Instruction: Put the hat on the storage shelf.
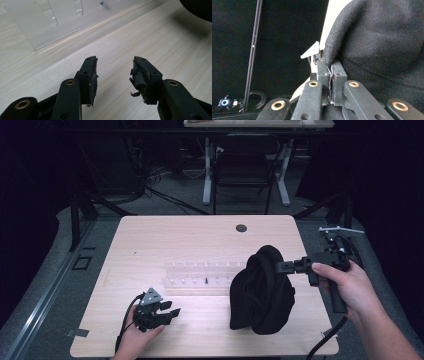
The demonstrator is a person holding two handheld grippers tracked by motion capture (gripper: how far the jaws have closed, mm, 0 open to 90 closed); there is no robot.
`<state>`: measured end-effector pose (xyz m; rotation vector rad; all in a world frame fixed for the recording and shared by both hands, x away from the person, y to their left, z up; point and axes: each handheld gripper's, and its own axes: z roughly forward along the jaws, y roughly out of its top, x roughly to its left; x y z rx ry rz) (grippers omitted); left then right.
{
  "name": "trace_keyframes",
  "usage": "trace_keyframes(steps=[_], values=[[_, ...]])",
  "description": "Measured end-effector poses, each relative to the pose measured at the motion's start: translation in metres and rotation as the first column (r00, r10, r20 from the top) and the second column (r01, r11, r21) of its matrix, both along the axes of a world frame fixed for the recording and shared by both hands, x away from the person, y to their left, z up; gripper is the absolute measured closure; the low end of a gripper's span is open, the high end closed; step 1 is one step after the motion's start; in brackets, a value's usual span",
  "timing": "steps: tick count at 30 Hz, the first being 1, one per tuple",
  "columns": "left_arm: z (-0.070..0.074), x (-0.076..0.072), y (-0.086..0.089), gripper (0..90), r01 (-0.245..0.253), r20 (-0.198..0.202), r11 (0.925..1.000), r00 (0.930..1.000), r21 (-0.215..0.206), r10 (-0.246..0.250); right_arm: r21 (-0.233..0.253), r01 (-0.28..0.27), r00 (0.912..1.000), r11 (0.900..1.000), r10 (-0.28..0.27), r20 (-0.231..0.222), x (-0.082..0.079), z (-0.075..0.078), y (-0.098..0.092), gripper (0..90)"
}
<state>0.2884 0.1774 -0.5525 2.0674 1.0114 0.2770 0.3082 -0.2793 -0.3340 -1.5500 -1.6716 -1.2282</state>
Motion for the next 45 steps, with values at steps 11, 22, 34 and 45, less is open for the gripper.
trace_keyframes(steps=[11, 22, 34, 45], values=[[-0.002, 0.001, 0.002, 54.1, -0.019, 0.000, 0.9998, 0.9998, 0.003, 0.019, 0.018, -0.011, 0.9999, 1.000, 0.011, 0.012, 0.015, 0.017, 0.012, 87.6], [-0.002, 0.003, 0.005, 53.4, -0.005, -0.013, 1.0000, 0.9999, 0.004, 0.005, 0.015, -0.013, 0.9995, 1.000, 0.012, 0.028, 0.032, 0.034, 0.027, 87.6], [-0.002, 0.003, 0.006, 53.4, -0.005, -0.018, 1.0000, 0.9998, 0.002, 0.005, 0.019, -0.007, 0.9987, 1.000, 0.006, 0.050, 0.049, 0.047, 0.037, 87.6], [-0.004, 0.004, 0.006, 53.4, 0.008, -0.027, 0.9999, 0.9996, 0.011, -0.007, 0.024, 0.012, 0.9978, 1.000, -0.014, 0.065, 0.067, 0.052, 0.041, 87.5]])
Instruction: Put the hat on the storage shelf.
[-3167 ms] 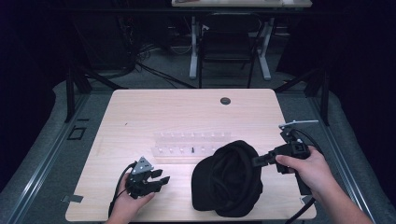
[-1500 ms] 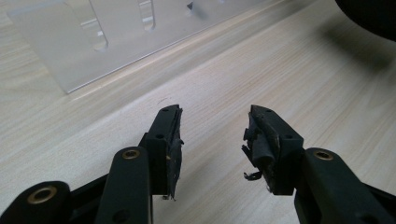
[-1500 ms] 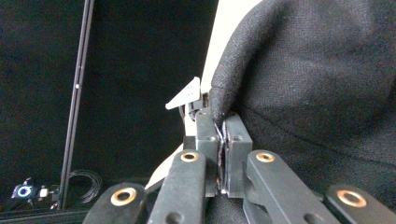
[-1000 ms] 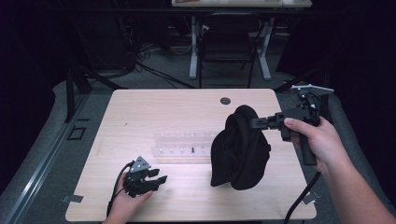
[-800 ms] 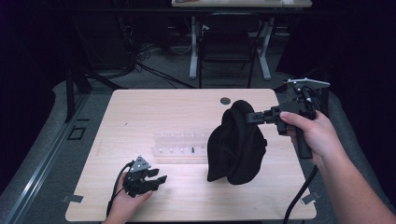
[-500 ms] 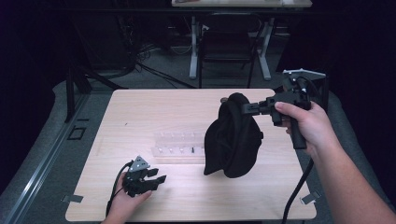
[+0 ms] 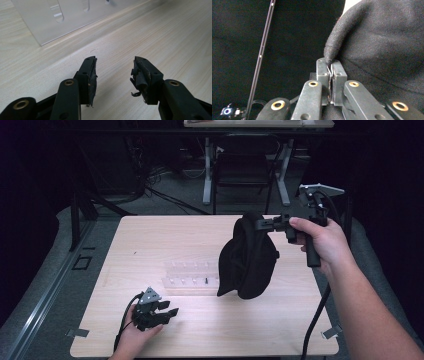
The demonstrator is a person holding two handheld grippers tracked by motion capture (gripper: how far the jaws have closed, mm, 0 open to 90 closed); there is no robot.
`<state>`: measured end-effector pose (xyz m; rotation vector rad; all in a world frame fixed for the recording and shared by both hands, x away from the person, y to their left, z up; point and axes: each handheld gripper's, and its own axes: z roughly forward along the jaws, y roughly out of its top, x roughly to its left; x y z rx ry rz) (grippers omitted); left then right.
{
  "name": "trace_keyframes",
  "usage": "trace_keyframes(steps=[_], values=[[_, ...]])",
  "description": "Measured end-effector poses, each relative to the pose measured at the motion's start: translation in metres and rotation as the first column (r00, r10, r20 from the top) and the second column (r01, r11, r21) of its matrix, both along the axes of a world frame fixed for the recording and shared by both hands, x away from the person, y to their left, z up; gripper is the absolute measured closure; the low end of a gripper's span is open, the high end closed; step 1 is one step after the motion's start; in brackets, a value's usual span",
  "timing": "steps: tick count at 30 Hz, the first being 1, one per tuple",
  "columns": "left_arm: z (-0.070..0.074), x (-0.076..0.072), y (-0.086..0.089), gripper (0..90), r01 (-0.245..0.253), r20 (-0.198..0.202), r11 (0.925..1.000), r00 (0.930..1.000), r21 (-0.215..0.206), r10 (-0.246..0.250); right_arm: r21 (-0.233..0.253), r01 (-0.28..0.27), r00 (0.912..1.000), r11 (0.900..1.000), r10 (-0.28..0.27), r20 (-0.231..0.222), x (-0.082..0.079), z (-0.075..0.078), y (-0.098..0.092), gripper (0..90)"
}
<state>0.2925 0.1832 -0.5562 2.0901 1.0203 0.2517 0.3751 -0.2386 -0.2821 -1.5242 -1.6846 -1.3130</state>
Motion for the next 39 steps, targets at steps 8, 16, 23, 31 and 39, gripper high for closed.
trace_keyframes(steps=[8, 16, 23, 31, 39], values=[[-0.001, 0.001, -0.001, 53.5, 0.003, 0.000, 1.0000, 1.0000, 0.006, -0.003, 0.003, 0.012, 0.9999, 1.000, -0.012, 0.005, 0.015, -0.001, 0.010, 87.5], [-0.001, 0.001, -0.001, 53.5, 0.005, 0.000, 1.0000, 1.0000, 0.004, -0.005, 0.000, 0.017, 0.9999, 1.000, -0.017, -0.001, 0.030, -0.008, 0.021, 87.6], [-0.001, 0.001, -0.001, 53.5, 0.010, 0.000, 0.9999, 1.0000, 0.007, -0.010, 0.000, 0.018, 0.9998, 1.000, -0.018, 0.000, 0.039, -0.014, 0.028, 87.6], [-0.001, 0.001, -0.001, 53.5, 0.010, -0.003, 0.9999, 0.9999, 0.011, -0.010, 0.001, 0.022, 0.9998, 1.000, -0.022, 0.000, 0.048, -0.021, 0.035, 87.5], [0.000, 0.001, -0.003, 53.5, 0.008, 0.006, 1.0000, 0.9999, 0.001, -0.008, 0.012, 0.027, 0.9995, 1.000, -0.027, -0.014, 0.052, -0.030, 0.039, 87.5]])
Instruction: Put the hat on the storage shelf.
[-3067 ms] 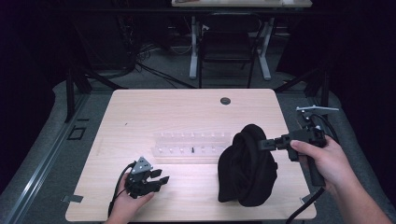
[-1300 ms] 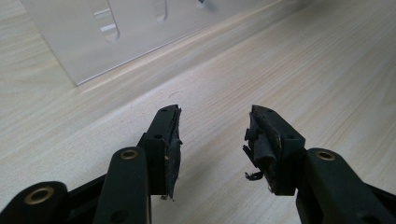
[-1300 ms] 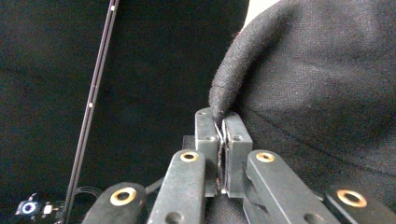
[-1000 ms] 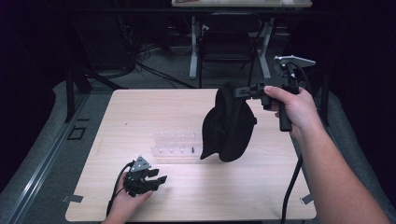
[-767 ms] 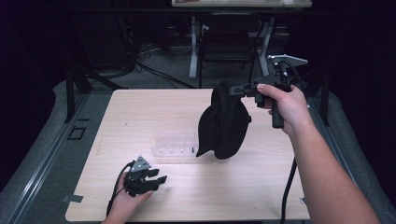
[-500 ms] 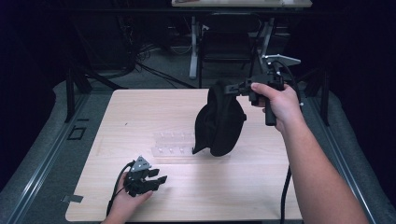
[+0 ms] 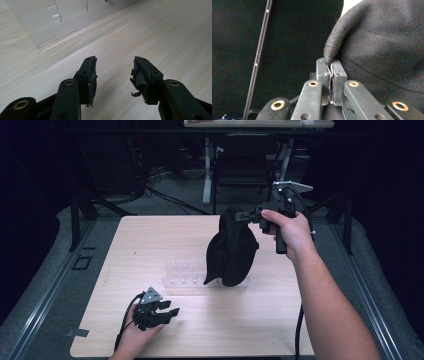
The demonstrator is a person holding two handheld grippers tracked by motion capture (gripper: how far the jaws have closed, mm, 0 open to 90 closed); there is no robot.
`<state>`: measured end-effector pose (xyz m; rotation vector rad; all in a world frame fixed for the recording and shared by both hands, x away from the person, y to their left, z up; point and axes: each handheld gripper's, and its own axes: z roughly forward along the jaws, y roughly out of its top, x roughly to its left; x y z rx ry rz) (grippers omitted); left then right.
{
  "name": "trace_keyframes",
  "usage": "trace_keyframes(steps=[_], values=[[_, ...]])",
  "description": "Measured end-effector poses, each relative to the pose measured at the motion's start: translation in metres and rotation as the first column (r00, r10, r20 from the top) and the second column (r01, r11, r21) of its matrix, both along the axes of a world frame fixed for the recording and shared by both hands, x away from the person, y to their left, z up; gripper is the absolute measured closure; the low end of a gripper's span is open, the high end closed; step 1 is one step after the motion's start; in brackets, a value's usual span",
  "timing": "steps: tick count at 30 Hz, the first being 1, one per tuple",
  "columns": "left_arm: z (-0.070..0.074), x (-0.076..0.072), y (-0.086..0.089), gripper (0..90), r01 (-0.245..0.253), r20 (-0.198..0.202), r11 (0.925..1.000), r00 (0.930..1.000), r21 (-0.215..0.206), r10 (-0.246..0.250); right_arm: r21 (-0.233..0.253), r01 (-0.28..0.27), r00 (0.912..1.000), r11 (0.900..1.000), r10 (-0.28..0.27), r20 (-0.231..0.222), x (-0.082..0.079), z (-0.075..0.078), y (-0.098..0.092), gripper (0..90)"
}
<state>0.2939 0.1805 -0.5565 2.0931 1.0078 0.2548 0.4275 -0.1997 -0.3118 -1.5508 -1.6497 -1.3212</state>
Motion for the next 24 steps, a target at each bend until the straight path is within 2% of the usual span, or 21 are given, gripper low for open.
trace_keyframes(steps=[1, 3, 7, 10, 11, 15, 18, 19, 22, 24], values=[[0.000, 0.000, -0.001, 53.5, 0.000, 0.014, 1.0000, 0.9999, 0.000, 0.000, -0.007, 0.004, 1.0000, 1.000, -0.004, 0.001, 0.001, -0.001, 0.001, 87.5], [0.002, 0.000, -0.001, 53.5, 0.003, 0.009, 1.0000, 1.0000, -0.003, -0.003, -0.025, -0.006, 1.0000, 1.000, 0.006, -0.004, 0.001, -0.003, 0.003, 87.5], [0.005, 0.000, -0.002, 53.5, 0.007, 0.016, 1.0000, 0.9999, 0.003, -0.007, -0.017, -0.004, 1.0000, 1.000, 0.004, -0.008, 0.002, -0.005, 0.006, 87.4], [0.009, 0.000, -0.004, 53.6, 0.010, 0.027, 0.9999, 0.9996, -0.011, -0.009, -0.017, -0.004, 1.0000, 1.000, 0.004, -0.006, 0.003, -0.007, 0.007, 87.4], [0.012, 0.000, -0.007, 53.7, 0.005, 0.052, 0.9998, 0.9986, -0.020, -0.004, -0.013, -0.003, 1.0000, 1.000, 0.002, -0.006, 0.003, -0.007, 0.009, 87.4], [0.022, 0.001, -0.010, 54.2, 0.016, 0.070, 0.9998, 0.9975, -0.015, -0.015, -0.012, -0.008, 1.0000, 1.000, 0.008, -0.004, 0.003, -0.007, 0.013, 87.3], [0.032, 0.002, -0.012, 55.0, 0.031, 0.092, 0.9995, 0.9953, 0.003, -0.031, -0.013, -0.007, 1.0000, 1.000, 0.007, -0.003, 0.004, -0.007, 0.016, 87.3], [0.039, 0.005, -0.014, 56.2, 0.031, 0.120, 0.9994, 0.9922, 0.017, -0.033, -0.011, -0.004, 1.0000, 1.000, 0.004, -0.002, 0.004, -0.008, 0.019, 87.2], [0.044, 0.009, -0.016, 57.4, 0.037, 0.119, 0.9993, 0.9922, -0.001, -0.037, -0.003, -0.001, 1.0000, 1.000, 0.001, -0.001, 0.005, -0.009, 0.021, 87.0], [0.048, 0.012, -0.020, 58.8, 0.040, 0.134, 0.9992, 0.9903, -0.005, -0.039, 0.002, 0.001, 1.0000, 1.000, -0.001, 0.001, 0.005, -0.009, 0.024, 86.8]])
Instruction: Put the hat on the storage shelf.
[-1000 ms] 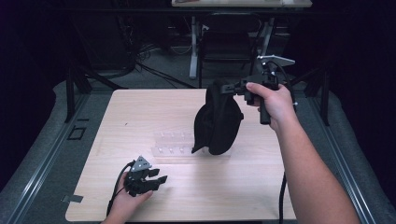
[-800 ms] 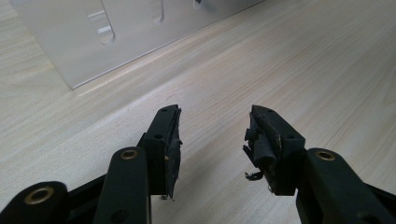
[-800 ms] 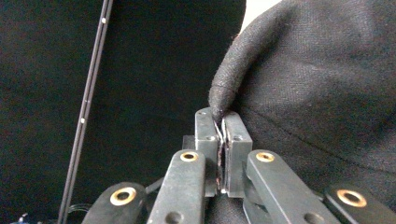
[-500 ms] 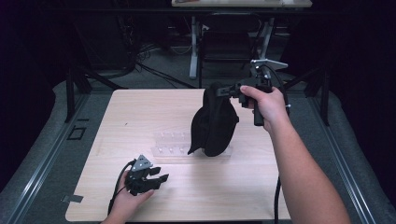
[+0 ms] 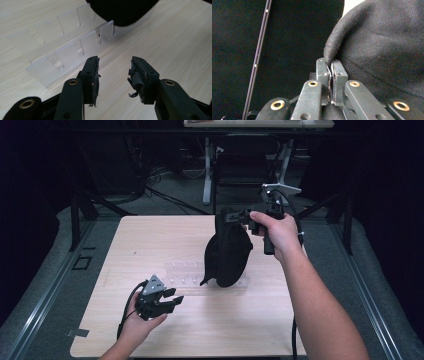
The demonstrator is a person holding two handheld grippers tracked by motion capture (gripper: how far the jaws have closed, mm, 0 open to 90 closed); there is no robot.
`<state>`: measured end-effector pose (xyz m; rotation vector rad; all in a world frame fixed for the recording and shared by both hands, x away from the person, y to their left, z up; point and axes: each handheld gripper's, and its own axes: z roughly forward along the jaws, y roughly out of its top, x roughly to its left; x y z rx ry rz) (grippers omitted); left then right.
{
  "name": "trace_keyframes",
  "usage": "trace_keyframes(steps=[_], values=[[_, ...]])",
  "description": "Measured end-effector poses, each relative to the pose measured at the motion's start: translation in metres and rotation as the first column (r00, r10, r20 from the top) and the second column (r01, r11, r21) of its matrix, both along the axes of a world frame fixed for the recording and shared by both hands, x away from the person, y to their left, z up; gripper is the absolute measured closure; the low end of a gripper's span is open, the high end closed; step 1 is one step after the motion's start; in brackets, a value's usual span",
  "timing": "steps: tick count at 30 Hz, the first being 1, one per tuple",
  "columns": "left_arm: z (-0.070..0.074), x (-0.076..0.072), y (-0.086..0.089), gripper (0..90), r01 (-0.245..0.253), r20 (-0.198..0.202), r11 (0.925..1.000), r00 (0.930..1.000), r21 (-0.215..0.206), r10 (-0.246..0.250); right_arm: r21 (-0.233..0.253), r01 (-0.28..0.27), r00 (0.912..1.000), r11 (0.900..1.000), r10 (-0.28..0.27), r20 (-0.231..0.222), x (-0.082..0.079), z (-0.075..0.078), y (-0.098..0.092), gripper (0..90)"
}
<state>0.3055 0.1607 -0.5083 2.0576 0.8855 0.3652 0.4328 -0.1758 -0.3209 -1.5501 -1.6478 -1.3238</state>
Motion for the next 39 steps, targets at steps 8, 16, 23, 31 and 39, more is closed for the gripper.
trace_keyframes(steps=[8, 16, 23, 31, 39], values=[[0.009, 0.006, -0.023, 62.1, 0.035, 0.033, 0.9994, 0.9988, 0.004, -0.035, 0.013, -0.008, 0.9999, 1.000, 0.008, 0.007, 0.001, -0.001, 0.010, 86.6], [0.011, 0.008, -0.040, 67.3, 0.057, 0.050, 0.9983, 0.9971, 0.013, -0.058, 0.013, -0.013, 0.9998, 1.000, 0.013, 0.012, 0.002, -0.001, 0.015, 86.4], [0.016, 0.010, -0.050, 70.2, 0.063, 0.056, 0.9980, 0.9965, -0.001, -0.063, 0.017, -0.010, 0.9998, 1.000, 0.010, 0.014, 0.002, -0.001, 0.017, 86.2], [0.015, 0.011, -0.058, 77.3, 0.053, 0.089, 0.9985, 0.9945, 0.018, -0.054, 0.015, -0.018, 0.9997, 1.000, 0.018, 0.018, 0.002, -0.001, 0.017, 86.0], [0.015, 0.010, -0.060, 82.0, 0.038, 0.100, 0.9988, 0.9941, 0.032, -0.041, 0.019, -0.019, 0.9997, 1.000, 0.019, 0.017, 0.002, -0.002, 0.017, 85.1]])
